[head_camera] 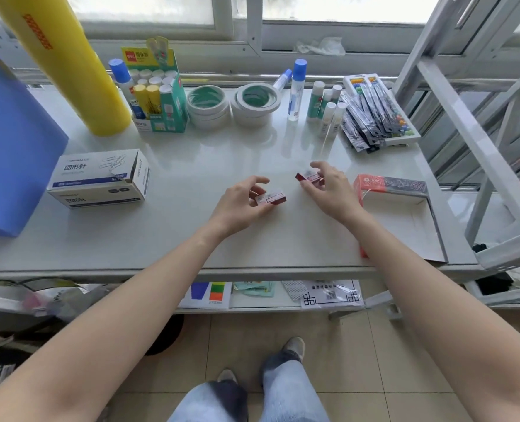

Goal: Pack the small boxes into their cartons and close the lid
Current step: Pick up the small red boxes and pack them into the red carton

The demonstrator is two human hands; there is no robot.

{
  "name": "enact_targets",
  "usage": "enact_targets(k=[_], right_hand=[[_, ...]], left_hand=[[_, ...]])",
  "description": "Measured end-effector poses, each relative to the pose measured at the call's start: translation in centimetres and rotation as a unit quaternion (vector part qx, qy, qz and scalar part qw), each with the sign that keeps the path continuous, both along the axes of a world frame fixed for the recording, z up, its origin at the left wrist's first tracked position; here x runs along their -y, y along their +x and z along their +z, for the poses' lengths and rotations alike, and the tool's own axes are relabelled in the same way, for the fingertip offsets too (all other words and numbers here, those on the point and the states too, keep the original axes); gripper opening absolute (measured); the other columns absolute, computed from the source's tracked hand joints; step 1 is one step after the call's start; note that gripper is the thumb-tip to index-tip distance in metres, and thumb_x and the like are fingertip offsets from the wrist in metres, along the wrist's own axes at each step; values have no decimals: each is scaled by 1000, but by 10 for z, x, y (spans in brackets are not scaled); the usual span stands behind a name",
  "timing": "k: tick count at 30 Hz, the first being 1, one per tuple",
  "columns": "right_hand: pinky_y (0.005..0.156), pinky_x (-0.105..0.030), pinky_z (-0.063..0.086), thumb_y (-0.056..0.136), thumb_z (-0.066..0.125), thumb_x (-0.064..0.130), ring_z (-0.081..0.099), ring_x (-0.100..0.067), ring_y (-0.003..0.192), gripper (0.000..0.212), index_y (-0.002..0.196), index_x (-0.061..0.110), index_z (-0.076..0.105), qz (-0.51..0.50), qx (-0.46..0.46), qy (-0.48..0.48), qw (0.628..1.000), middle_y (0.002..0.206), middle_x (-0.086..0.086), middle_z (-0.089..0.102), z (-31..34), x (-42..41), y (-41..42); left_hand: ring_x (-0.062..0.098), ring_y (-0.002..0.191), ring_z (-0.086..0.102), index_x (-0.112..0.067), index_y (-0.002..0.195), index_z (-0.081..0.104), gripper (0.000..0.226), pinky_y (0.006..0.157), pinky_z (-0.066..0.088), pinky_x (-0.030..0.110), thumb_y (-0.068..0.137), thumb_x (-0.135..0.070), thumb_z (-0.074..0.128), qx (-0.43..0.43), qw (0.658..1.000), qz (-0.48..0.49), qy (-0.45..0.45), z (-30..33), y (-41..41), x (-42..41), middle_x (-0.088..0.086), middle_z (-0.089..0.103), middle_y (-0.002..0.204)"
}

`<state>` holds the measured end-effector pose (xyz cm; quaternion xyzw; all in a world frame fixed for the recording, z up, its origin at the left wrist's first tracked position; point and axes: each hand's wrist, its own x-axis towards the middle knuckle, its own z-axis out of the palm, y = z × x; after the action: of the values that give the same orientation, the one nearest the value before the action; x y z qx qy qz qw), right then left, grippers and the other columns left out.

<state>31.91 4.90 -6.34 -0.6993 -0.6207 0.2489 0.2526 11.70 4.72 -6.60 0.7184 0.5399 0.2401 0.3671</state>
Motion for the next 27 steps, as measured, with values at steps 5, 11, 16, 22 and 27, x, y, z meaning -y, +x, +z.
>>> enact_targets(k=[5, 11, 16, 22, 27], right_hand=[[63, -21, 44, 98, 31, 28, 58, -20, 74, 33, 119, 13, 52, -43, -247, -24, 968, 98, -13, 64, 17, 6, -17], [73, -32, 48, 99, 18, 24, 65, -23, 70, 44, 101, 6, 59, -18, -370, -56, 927, 85, -11, 72, 32, 23, -30], [73, -32, 47, 97, 31, 23, 65, -22, 73, 33, 109, 4, 54, -12, -413, -73, 908, 92, -11, 72, 38, 29, -35], [74, -31, 48, 92, 53, 15, 68, -19, 70, 27, 110, 12, 33, -20, -392, -46, 918, 94, -6, 72, 39, 36, -41], [72, -30, 47, 88, 59, 15, 65, -16, 70, 20, 104, 13, 47, 4, -349, -38, 936, 88, -4, 73, 45, 39, -43]], left_hand=[[11, 83, 68, -24, 113, 55, 19, 77, 45, 26, 96, -27, 47, 133, 983, 32, -119, 10, -6, 2, 2, 71, 94], [12, 79, 66, -27, 103, 62, 36, 73, 43, 26, 100, -26, 26, 239, 945, 64, -213, 18, -16, 5, -2, 73, 96], [14, 79, 60, -24, 103, 63, 49, 74, 39, 30, 98, -36, 16, 298, 914, 69, -265, 25, -25, 9, 1, 72, 98], [14, 78, 59, -22, 107, 62, 53, 73, 37, 31, 98, -41, 13, 295, 916, 63, -264, 33, -32, 15, 3, 70, 101], [14, 78, 59, -22, 109, 62, 55, 75, 37, 32, 98, -43, 13, 288, 921, 61, -256, 37, -38, 16, 3, 71, 100]])
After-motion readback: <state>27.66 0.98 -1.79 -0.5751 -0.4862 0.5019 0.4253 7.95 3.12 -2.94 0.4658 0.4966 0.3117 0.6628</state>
